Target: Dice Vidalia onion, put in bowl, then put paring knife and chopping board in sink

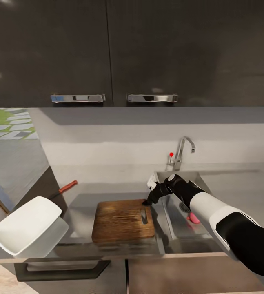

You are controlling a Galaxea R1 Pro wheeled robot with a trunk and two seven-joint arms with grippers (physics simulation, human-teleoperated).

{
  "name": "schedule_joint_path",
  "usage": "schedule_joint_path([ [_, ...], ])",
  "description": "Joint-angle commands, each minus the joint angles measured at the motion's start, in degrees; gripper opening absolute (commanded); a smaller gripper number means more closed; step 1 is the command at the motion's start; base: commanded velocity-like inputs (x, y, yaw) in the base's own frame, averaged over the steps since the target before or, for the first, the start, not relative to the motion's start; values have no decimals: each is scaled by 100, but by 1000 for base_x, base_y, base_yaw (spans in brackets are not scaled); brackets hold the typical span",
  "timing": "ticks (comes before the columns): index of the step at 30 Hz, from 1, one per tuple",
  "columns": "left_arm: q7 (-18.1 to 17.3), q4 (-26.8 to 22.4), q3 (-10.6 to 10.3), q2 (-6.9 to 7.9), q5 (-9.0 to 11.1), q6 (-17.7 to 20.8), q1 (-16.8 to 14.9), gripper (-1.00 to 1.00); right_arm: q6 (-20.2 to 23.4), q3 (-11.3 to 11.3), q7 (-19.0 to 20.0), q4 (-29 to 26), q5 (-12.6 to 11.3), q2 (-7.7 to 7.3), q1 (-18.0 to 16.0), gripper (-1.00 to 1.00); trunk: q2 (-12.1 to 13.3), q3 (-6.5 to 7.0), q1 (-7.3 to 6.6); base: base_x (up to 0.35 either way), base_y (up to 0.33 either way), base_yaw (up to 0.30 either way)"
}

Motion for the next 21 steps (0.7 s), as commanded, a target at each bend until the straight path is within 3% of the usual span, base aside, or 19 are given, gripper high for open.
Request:
schedule_joint_path([
  [1,-2,11,23,-1,22,-31,-4,100,32,-18,26,-10,39,0,-2,100,-11,-1,2,-180,0,0],
  [21,-4,11,23,6,22,-31,-4,100,31,-30,26,-16,27,-7,-2,100,-11,182,2,-323,0,0],
])
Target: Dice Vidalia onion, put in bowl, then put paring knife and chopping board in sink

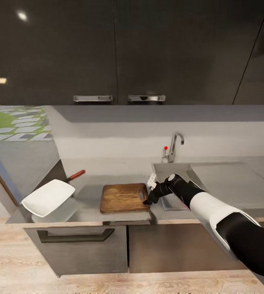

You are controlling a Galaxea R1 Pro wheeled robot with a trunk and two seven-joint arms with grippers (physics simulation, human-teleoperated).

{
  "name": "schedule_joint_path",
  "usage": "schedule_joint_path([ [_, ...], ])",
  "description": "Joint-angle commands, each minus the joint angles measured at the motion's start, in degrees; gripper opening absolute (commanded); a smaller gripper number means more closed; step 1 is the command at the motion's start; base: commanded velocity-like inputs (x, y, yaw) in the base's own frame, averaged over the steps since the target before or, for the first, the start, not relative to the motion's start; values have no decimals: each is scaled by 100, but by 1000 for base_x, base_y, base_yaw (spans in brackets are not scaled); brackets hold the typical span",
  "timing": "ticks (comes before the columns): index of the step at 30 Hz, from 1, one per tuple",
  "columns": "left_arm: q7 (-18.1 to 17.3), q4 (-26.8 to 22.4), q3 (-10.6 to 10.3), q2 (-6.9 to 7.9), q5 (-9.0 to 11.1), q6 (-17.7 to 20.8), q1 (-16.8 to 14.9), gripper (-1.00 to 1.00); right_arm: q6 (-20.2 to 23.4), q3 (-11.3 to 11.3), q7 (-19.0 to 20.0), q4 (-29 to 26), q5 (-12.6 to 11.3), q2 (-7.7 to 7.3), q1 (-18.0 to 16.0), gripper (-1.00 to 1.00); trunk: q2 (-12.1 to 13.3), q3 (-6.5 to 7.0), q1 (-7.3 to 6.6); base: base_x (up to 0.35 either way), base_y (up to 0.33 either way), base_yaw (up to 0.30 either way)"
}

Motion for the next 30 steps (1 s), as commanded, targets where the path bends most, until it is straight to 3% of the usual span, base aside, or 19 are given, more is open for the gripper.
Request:
schedule_joint_path([
  [1,0,10,23,-1,21,-29,-4,100,32,-20,26,-11,37,0,-3,100,-11,-2,0,-342,0,0],
  [10,-2,10,23,0,21,-30,-4,100,-356,-56,-127,-13,24,-10,-3,100,-11,47,0,-337,0,0],
  [13,-2,5,29,0,21,-30,-4,100,-413,-229,-299,-13,-31,-10,-3,100,-11,49,0,-173,0,0],
  [17,-3,2,41,3,21,-30,-4,100,-453,-1211,-1111,-18,-135,-10,-3,100,-11,49,0,-35,0,0],
  [24,-9,1,49,8,21,-30,-4,100,-450,-2106,-2208,-22,-165,0,-3,100,-11,49,0,-4,0,0],
  [28,-11,-3,49,7,21,-30,-4,100,-703,-3068,-3057,-17,-173,23,-3,100,-11,49,0,0,0,0],
  [30,-10,-2,49,8,21,-30,-4,100,-1061,-3388,-3360,11,-181,40,-3,100,-11,49,0,0,0,0],
])
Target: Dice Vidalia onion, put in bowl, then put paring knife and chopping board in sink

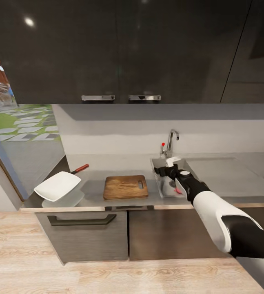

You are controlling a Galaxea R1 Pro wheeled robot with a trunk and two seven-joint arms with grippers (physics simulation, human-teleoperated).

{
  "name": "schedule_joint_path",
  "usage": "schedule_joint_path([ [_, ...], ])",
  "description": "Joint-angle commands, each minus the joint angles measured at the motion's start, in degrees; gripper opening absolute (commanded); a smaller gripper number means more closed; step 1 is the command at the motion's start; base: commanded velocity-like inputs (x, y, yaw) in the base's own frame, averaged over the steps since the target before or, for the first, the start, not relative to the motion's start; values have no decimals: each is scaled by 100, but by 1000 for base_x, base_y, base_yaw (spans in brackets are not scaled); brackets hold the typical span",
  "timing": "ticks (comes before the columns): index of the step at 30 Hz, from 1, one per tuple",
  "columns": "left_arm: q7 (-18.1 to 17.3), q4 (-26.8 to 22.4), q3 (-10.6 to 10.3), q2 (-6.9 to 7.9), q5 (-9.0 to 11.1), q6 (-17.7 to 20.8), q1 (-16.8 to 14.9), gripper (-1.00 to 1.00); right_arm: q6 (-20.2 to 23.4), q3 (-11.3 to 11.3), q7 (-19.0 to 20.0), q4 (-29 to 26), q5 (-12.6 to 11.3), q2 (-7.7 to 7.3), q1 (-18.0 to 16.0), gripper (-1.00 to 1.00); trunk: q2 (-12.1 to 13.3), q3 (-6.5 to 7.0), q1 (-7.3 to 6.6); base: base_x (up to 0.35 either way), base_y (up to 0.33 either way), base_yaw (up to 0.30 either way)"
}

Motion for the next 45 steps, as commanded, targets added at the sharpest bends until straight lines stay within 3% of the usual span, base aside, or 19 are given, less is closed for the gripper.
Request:
schedule_joint_path([
  [1,0,9,21,-1,21,-31,-5,100,-182,-98,-69,14,40,9,-2,100,-11,-11,3,0,0,0],
  [9,4,-7,41,22,24,-31,-5,100,-1025,-242,-192,137,31,94,41,100,-11,-11,3,0,0,0],
  [11,4,-21,46,18,24,-33,-5,100,-1523,-250,-190,140,25,99,140,100,-11,-11,3,0,0,0],
  [15,1,-76,53,5,28,-40,-5,100,-1764,-253,-188,123,-5,107,408,100,-11,-11,3,0,0,0],
  [21,0,-205,50,-22,30,-63,-5,100,-2130,-257,-275,72,-559,109,775,100,-11,-11,3,0,0,0],
  [23,0,-223,47,-25,30,-65,-5,100,-1994,-266,-581,43,-662,135,796,100,-11,-11,3,0,0,0],
  [26,0,-229,46,-26,30,-66,-5,100,-1405,-268,-1117,-207,-702,187,803,100,-11,-11,3,0,0,0],
  [29,0,-231,46,-27,30,-66,-5,100,-624,-254,-1659,-885,-721,306,805,100,-11,-11,3,0,0,0],
  [30,0,-232,46,-27,30,-66,-5,100,-413,-232,-1797,-1502,-722,397,806,100,-11,-11,3,0,0,0],
  [32,0,-232,46,-27,30,-66,-5,100,-314,-214,-1806,-2204,-726,479,848,100,-11,-11,3,0,0,0],
  [35,0,-236,46,-27,30,-70,-5,100,-264,-181,-1715,-3142,-722,550,1326,100,-11,-11,3,0,0,0],
  [38,0,-275,48,-27,30,-74,-5,100,-159,108,-1672,-4368,-718,567,2245,100,-11,-11,3,0,0,0],
  [39,0,-289,48,-27,30,-74,-5,100,-146,143,-1667,-4528,-717,562,2388,100,-11,-11,3,0,0,0],
  [41,0,-337,48,-27,30,-74,-5,100,-116,225,-1646,-5096,-712,546,2956,100,-11,-11,3,0,0,0],
  [42,0,-368,48,-27,25,-79,-5,100,-107,257,-1601,-5600,-706,525,3502,100,-11,-11,3,0,0,0],
  [43,0,-380,50,-27,24,-80,-5,100,-106,261,-1584,-5708,-703,521,3632,100,-11,-11,3,0,0,0],
  [45,0,-468,48,-27,22,-82,-5,100,-111,269,-1452,-6134,-666,485,4211,100,-11,-11,3,0,0,0],
])
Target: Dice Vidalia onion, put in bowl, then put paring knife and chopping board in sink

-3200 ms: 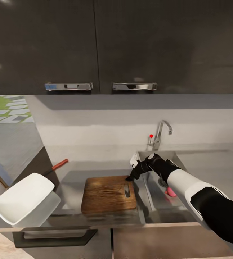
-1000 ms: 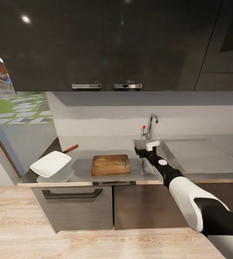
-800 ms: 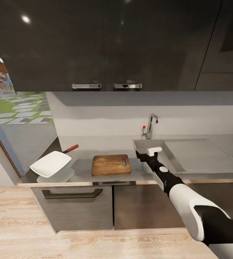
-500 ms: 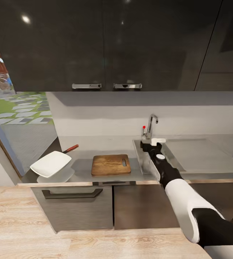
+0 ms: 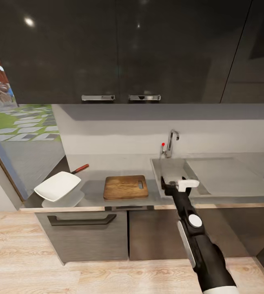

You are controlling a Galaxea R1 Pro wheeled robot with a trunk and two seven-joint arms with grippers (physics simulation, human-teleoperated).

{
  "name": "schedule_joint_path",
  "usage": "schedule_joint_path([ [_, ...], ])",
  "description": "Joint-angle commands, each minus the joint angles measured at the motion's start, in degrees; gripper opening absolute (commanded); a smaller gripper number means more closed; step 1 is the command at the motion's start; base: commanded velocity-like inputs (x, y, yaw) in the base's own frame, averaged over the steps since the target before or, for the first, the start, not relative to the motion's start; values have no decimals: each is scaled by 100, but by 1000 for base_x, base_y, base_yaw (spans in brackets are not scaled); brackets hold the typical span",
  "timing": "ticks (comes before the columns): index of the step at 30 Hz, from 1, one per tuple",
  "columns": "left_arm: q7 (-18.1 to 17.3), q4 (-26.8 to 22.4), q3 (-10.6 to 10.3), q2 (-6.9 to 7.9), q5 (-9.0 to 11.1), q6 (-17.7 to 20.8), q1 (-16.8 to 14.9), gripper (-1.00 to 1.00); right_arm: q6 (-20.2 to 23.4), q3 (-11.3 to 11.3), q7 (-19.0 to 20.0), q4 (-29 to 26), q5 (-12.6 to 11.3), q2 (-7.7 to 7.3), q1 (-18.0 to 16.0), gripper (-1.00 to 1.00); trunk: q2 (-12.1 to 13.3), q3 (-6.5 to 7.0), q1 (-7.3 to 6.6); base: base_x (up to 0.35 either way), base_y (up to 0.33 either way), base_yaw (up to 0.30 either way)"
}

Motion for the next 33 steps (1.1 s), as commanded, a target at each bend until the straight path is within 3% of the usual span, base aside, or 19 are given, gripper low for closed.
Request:
schedule_joint_path([
  [1,1,-47,13,0,22,-14,-1,100,7,9,45,-140,67,-19,204,100,-11,-11,4,0,0,0],
  [4,1,-163,12,9,21,-15,-1,100,-5,11,244,-401,94,-59,731,100,-11,-11,4,0,0,0],
  [9,1,-341,12,37,17,-15,-1,100,-219,11,326,-494,105,-82,1304,100,-11,-11,4,0,0,0],
  [15,1,-467,12,50,17,-15,-1,100,-1050,15,338,-503,300,-71,2280,100,-11,-11,4,0,0,0],
  [19,-1,-521,17,69,22,-21,-1,100,-1564,12,340,-425,428,-69,2685,100,-11,-11,4,0,0,0],
  [26,-32,-641,21,145,28,-50,-1,100,-2780,-9,377,1492,454,-83,2911,100,-11,-11,4,0,0,0],
  [33,-32,-645,21,204,30,-100,-1,100,-3042,-34,372,2913,427,-46,2945,100,-11,-11,4,0,0,0],
])
